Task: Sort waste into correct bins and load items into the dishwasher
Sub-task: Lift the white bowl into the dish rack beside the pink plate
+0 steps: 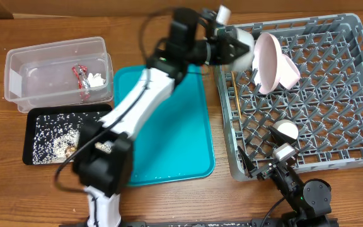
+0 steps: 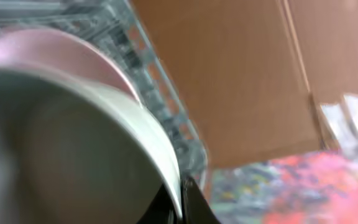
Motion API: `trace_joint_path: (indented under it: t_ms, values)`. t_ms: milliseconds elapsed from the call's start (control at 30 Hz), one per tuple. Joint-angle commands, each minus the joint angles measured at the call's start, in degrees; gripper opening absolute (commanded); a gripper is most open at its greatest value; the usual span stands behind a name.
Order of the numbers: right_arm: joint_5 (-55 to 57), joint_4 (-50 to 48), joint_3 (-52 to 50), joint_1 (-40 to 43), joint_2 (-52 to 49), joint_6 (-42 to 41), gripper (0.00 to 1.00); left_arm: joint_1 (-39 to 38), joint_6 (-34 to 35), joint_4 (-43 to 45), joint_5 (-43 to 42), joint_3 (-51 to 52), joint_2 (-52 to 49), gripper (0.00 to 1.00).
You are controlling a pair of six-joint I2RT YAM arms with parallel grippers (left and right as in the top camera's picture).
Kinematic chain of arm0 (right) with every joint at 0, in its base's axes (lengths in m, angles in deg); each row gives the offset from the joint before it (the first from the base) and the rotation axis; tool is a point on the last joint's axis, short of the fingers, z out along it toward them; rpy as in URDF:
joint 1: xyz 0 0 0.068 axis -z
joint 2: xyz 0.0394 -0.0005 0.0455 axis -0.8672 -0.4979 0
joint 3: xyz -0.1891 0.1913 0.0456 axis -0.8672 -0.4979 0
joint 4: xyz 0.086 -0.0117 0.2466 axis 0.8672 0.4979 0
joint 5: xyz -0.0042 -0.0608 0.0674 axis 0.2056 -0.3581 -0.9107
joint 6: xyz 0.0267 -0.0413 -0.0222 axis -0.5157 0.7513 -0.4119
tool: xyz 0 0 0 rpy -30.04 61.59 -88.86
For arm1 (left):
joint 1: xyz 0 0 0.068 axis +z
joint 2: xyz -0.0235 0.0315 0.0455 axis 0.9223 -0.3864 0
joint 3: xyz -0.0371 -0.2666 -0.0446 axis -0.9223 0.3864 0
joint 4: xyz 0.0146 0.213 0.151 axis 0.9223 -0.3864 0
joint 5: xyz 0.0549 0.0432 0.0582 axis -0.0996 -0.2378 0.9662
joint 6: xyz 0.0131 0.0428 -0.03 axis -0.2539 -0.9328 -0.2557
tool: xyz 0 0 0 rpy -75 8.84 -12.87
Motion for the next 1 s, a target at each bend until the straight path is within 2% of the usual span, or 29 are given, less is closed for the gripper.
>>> trace_joint_path:
  t_ms: [0,167,267,467,733,967]
  values:
    - [0.0,-0.4,-0.6,0.2,0.5,0.0,1.00,-3.5,24.2,13.0,-2.8,-0.1,-7.9,0.04]
    - [0.0,-0.4,-0.6,0.2,0.5,0.0,1.00,-5.0,39.0,32.9,-0.7,-0.1,-14.4,0.04]
    - [0.0,-0.4,-0.6,0.2,0.5,0.0,1.00,-5.1,43.0,38.0,1.2,-0.1,-16.0,0.04]
    - [0.0,-0.5,-0.6,0.2,0.5,0.0,1.00,-4.4,42.4,38.0,2.1,-0.1,-16.1,0.04]
    - [0.0,-0.4,-0.6,0.2,0.5,0.0,1.00,-1.2,36.0,27.7,0.2,-0.1,-16.1,0.04]
    - [0.0,-0.4,-0.6,0.2,0.5,0.0,1.00,0.5,33.9,27.1,-1.8,-0.1,-16.1,0.05]
